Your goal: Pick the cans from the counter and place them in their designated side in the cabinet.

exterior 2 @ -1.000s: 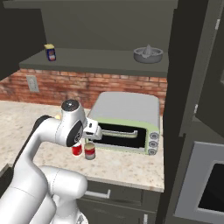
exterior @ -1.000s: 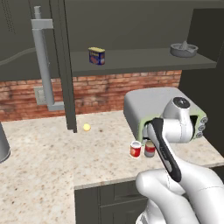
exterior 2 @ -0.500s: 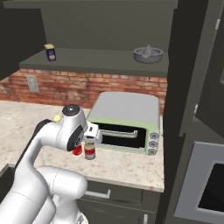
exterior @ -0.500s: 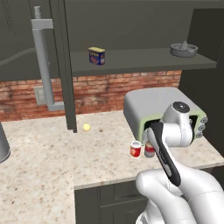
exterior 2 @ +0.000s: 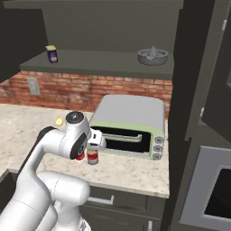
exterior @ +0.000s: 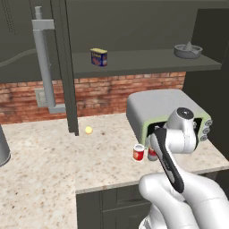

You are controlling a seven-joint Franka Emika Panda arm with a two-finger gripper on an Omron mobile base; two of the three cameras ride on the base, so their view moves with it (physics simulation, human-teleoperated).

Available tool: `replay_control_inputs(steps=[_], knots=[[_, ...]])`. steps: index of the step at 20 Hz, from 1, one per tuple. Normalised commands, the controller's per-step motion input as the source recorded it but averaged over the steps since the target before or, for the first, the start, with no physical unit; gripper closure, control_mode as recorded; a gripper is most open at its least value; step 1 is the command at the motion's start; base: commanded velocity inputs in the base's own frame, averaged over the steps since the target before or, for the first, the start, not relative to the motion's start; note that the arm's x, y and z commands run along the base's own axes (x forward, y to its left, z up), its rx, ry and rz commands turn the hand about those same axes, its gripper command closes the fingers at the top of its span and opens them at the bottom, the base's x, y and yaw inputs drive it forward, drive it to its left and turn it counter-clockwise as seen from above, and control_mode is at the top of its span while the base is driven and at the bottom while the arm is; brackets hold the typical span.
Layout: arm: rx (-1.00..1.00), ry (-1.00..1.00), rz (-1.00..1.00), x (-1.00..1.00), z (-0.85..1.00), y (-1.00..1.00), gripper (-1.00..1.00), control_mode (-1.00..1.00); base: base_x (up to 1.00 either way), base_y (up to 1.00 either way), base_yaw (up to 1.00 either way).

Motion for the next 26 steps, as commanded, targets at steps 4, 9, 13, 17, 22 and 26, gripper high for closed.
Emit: replay_control_inputs(steps=[4, 9, 13, 17, 22, 26], knots=[[0.00, 0.00, 0.01, 0.00, -0.11, -0.01, -1.00, -1.00, 0.00, 0.00, 0.00], [0.00, 0.00, 0.02, 0.04, -0.08, 0.00, -1.00, -1.00, 0.00, 0.00, 0.00], [0.00, 0.00, 0.02, 0.07, -0.07, 0.00, -1.00, -1.00, 0.00, 0.00, 0.00], [0.00, 0.00, 0.02, 0.09, -0.06, 0.00, -1.00, -1.00, 0.00, 0.00, 0.00], [0.00, 0.00, 0.02, 0.08, -0.11, 0.00, -1.00, -1.00, 0.00, 0.00, 0.00], [0.00, 0.00, 0.01, 0.08, -0.16, 0.00, -1.00, -1.00, 0.00, 0.00, 0.00]])
